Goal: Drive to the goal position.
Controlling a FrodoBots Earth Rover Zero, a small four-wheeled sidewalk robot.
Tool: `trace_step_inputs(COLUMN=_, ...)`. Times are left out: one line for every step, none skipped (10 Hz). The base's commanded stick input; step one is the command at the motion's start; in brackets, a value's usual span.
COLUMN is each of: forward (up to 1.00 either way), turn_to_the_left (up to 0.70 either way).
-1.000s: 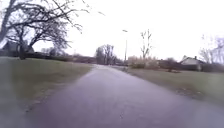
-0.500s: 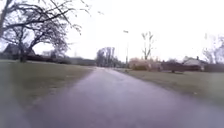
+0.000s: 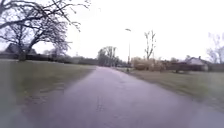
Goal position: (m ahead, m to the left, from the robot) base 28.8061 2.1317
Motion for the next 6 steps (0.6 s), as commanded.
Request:
trace_step_inputs(forward=1.00, turn_to_the_left=0.00)
trace_step_inputs(forward=1.00, turn_to_the_left=0.00)
trace_step_inputs(forward=1.00, turn_to_the_left=0.00)
trace_step_inputs(forward=1.00, turn_to_the_left=0.00)
trace_step_inputs(forward=1.00, turn_to_the_left=0.00)
trace_step_inputs(forward=1.00, turn_to_the_left=0.00)
